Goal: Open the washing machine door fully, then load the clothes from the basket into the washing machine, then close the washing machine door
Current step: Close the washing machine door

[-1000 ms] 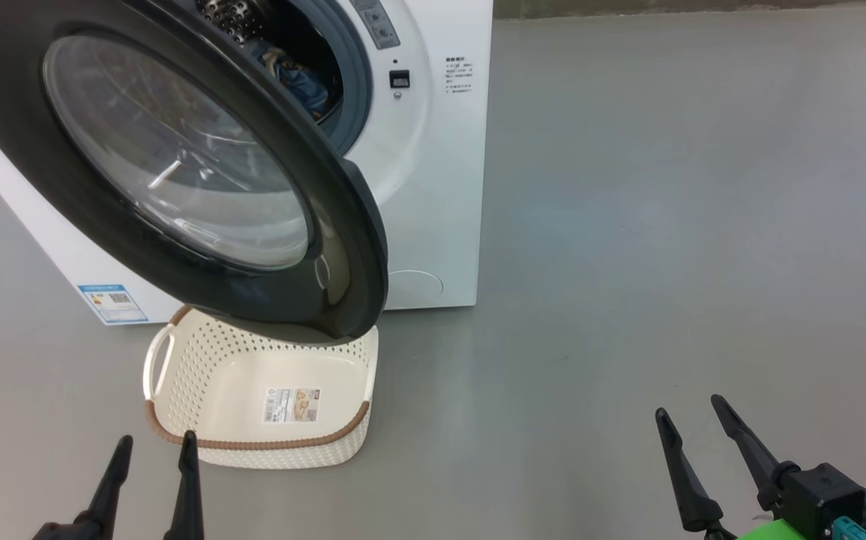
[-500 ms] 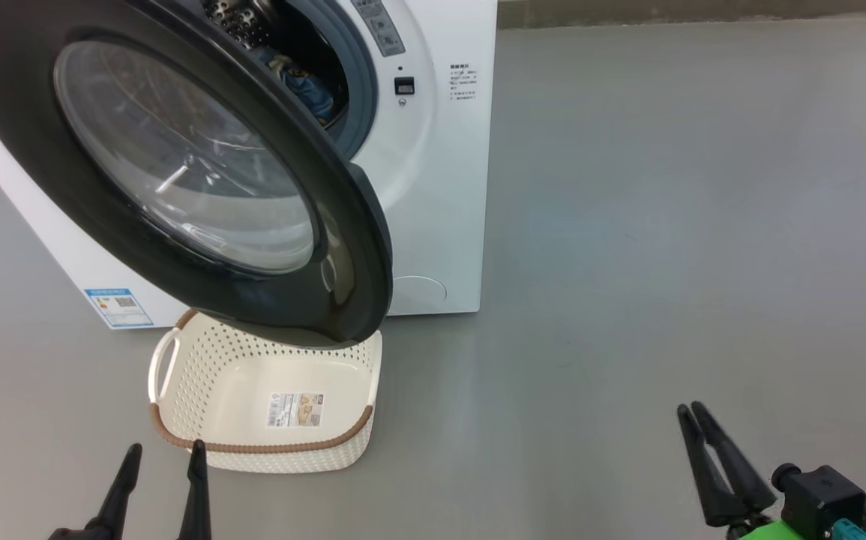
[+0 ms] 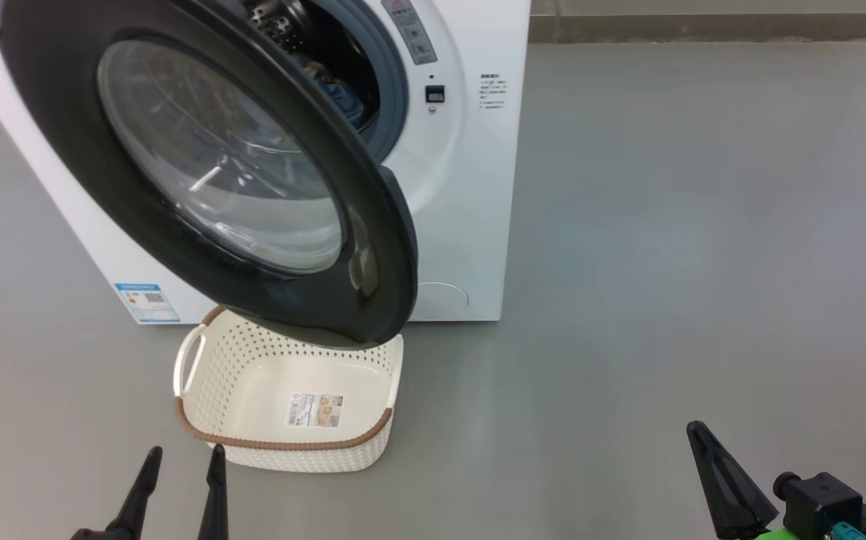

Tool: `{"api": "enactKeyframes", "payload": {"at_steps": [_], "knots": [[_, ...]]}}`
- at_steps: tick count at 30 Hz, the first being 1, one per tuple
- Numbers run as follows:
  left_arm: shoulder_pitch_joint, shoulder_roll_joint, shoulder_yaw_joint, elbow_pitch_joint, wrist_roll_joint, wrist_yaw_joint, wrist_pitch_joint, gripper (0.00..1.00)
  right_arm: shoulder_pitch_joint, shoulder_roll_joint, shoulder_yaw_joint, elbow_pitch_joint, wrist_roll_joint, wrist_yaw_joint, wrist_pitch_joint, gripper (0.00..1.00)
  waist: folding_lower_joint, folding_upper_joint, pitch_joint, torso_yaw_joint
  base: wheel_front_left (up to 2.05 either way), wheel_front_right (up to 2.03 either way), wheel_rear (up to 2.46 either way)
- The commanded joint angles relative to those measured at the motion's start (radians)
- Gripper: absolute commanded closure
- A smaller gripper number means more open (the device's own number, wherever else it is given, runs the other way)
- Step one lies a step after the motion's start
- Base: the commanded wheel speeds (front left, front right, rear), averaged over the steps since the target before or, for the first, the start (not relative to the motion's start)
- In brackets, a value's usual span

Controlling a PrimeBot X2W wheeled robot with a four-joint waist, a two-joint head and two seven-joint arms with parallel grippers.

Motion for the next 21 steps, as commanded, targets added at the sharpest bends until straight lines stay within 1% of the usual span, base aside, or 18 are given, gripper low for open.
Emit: {"api": "enactKeyframes", "payload": {"at_steps": [1,6,10,17,18,21], "knots": [[-0.040,0.012,0.030,-0.018,0.012,0.007,-0.005,0.00,-0.038,-0.016,0.019,-0.015,0.007,0.006,-0.001,1.00,0.0000,0.0000,-0.002,0.012,0.00,0.00,0.00],[-0.053,0.008,0.022,-0.011,0.012,0.006,-0.011,0.00,-0.088,-0.033,0.026,0.036,0.030,0.006,0.003,1.00,0.0000,0.0000,0.009,0.036,0.00,0.00,0.00],[-0.076,0.003,0.013,-0.001,0.011,0.002,-0.018,0.00,-0.157,-0.061,0.036,0.102,0.046,0.006,-0.003,1.00,0.0000,0.0000,0.027,0.056,0.00,0.00,0.00],[-0.127,-0.006,-0.007,0.023,0.013,-0.011,-0.035,0.00,-0.323,-0.103,0.090,0.239,0.071,0.006,-0.022,1.00,0.0000,0.0000,0.072,0.105,0.00,0.00,0.00],[-0.144,-0.011,-0.014,0.030,0.013,-0.015,-0.041,0.00,-0.375,-0.112,0.100,0.281,0.080,0.006,-0.029,1.00,0.0000,0.0000,0.086,0.121,0.00,0.00,0.00],[-0.168,-0.020,-0.022,0.042,0.014,-0.020,-0.051,0.00,-0.454,-0.128,0.115,0.340,0.087,0.006,-0.038,1.00,0.0000,0.0000,0.111,0.146,0.00,0.00,0.00]]}}
